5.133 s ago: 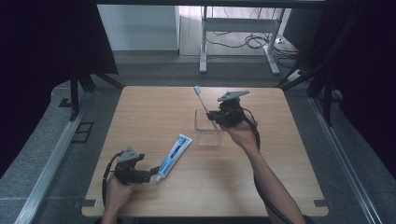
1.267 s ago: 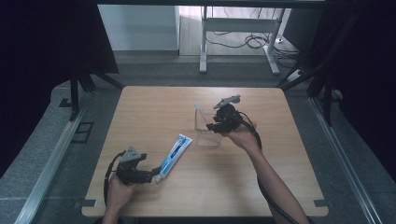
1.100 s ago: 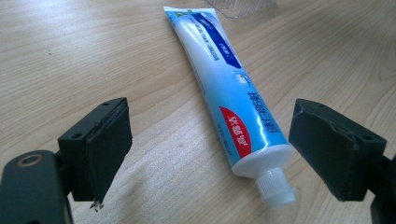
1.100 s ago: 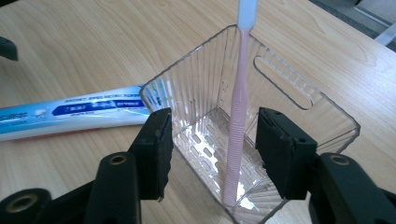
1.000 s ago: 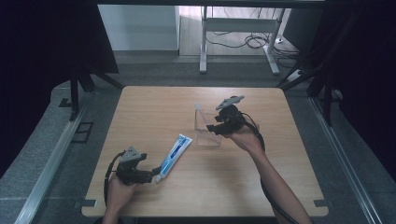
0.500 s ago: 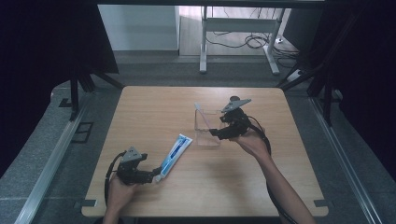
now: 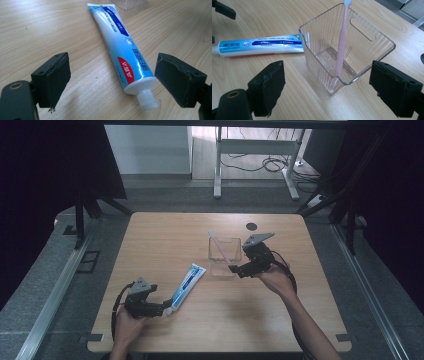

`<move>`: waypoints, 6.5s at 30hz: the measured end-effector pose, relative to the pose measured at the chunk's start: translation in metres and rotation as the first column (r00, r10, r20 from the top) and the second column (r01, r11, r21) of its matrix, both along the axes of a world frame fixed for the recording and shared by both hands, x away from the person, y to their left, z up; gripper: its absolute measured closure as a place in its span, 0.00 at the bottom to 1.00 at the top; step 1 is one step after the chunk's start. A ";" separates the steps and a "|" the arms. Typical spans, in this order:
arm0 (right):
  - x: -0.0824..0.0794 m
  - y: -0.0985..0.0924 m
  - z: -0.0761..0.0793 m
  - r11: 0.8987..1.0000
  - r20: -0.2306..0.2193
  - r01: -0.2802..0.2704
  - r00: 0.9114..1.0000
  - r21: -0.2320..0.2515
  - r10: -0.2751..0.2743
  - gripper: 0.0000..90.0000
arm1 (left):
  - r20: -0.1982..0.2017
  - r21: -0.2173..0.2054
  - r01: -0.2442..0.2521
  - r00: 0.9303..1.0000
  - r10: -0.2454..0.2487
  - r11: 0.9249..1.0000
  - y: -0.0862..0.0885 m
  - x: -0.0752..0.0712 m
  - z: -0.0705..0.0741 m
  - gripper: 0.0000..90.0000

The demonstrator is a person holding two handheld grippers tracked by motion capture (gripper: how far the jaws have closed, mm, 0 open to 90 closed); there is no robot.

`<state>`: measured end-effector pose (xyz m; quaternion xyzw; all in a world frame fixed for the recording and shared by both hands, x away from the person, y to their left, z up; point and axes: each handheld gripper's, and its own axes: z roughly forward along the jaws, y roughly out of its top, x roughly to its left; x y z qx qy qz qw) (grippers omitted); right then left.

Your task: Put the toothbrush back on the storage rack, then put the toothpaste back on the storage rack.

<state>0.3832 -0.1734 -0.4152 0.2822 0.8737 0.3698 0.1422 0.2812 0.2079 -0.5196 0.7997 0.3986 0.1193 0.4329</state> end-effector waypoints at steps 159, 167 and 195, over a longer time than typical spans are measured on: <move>-0.115 -0.116 -0.111 0.988 -0.047 0.145 0.988 -0.042 -0.147 0.00 | -0.160 0.266 0.126 0.983 -0.085 0.956 -0.044 0.000 0.008 0.99; -0.115 -0.117 -0.111 0.988 -0.049 0.148 0.988 -0.038 -0.150 0.00 | -0.171 0.253 0.147 0.980 -0.105 0.956 -0.045 0.000 0.010 0.98; -0.114 -0.120 -0.112 0.987 -0.057 0.157 0.986 -0.036 -0.159 0.00 | -0.247 0.319 0.209 0.960 -0.132 0.925 -0.055 0.048 0.039 0.64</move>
